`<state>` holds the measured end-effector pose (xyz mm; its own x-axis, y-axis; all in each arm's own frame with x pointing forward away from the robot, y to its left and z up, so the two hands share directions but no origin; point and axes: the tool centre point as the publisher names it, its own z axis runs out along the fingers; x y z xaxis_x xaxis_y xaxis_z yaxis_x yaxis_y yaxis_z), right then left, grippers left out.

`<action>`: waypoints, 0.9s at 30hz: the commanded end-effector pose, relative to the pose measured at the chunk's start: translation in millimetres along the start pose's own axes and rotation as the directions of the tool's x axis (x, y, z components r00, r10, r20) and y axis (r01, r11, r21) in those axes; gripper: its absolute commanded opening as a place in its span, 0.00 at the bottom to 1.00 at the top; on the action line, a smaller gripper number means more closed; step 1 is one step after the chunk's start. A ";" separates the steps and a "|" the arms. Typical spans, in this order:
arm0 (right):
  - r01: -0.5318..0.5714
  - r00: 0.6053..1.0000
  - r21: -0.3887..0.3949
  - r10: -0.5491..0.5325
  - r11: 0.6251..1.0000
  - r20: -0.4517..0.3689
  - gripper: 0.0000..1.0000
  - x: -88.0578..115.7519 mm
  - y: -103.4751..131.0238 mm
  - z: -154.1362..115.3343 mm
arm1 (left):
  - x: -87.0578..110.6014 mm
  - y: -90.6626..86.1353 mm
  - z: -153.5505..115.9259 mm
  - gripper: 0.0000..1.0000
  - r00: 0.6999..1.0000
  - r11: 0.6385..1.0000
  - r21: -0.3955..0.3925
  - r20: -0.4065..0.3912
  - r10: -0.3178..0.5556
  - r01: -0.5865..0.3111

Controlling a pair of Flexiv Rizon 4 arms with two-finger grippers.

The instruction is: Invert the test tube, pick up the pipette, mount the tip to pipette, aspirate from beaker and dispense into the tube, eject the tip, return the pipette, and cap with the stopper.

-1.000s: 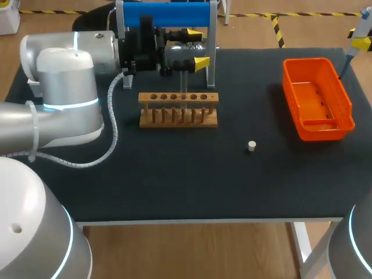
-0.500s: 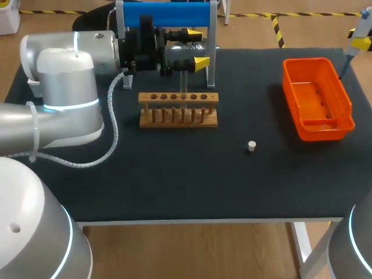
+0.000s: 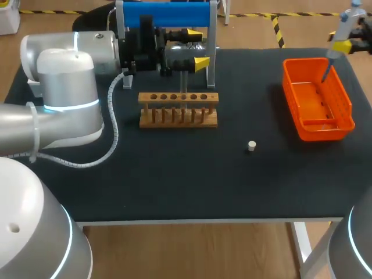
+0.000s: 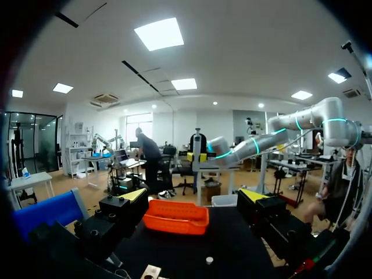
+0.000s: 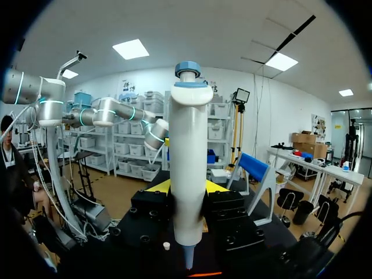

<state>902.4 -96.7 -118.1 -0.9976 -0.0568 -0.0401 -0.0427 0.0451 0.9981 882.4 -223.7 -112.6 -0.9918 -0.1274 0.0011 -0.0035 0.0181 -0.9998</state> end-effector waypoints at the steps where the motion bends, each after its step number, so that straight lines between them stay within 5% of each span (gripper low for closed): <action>1: 0.005 0.999 0.015 -0.005 1.000 0.034 0.00 12.5 7.4 61.1 | -0.2 -0.8 -0.8 1.00 1.000 1.000 -0.003 -0.002 -0.001 0.001; 16: -0.006 0.995 0.036 0.010 0.999 -0.096 0.00 24.3 -14.8 198.6 | -0.2 -0.8 -0.8 1.00 1.000 1.000 -0.003 -0.002 -0.001 0.001; 27: -0.012 0.997 0.035 0.014 0.999 -0.076 0.00 12.6 -27.9 248.2 | -0.2 -0.8 -0.8 1.00 1.000 1.000 -0.003 -0.002 -0.001 0.001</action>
<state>874.2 131.0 -154.1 -0.9896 -0.1422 -0.0226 -0.0346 0.0827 0.9960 882.2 -223.8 -112.7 -0.9918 -0.1276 0.0010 -0.0033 0.0175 -0.9998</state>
